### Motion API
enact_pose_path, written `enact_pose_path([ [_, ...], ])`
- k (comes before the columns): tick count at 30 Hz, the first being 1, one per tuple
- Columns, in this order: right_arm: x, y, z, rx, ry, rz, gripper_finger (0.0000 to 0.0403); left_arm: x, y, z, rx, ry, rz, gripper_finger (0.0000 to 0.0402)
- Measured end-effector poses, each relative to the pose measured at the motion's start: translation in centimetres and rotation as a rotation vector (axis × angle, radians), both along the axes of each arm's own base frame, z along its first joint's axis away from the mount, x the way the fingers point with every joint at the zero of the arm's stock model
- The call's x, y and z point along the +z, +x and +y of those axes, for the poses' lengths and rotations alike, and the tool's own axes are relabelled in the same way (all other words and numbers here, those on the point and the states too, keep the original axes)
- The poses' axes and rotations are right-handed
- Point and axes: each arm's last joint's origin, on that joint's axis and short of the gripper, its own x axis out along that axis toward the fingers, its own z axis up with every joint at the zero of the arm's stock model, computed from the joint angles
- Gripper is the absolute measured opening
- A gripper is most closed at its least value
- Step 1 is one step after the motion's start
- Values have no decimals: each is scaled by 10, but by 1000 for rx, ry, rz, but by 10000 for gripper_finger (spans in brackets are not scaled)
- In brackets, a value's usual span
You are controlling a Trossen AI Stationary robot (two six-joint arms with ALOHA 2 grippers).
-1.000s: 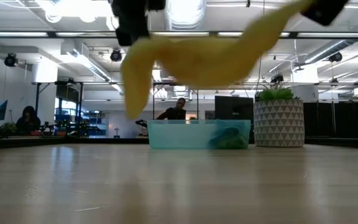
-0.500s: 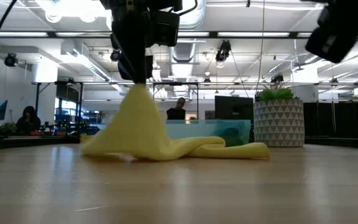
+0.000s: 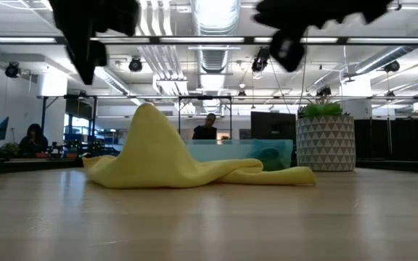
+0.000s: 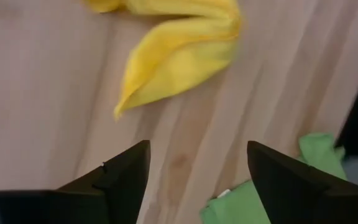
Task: Fold microfiber towels
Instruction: Fold the yellow microfiber cloth
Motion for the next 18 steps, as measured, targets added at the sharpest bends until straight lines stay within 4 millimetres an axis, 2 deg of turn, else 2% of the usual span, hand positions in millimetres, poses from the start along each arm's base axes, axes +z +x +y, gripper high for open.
enact_pose_path([
  [4, 6, 51, -16, 68, -33, -23, 79, 10, -46, 1, 155, 6, -164, 240],
  [9, 9, 116, -31, 121, -59, -16, 133, 19, -96, 2, 297, -105, -445, 235],
  [12, 1, 150, -35, 133, -95, 39, 158, 22, -120, 4, 362, -169, -583, 235],
  [18, -24, 211, -45, 124, -125, 152, 185, 28, -151, 10, 406, -200, -883, 235],
])
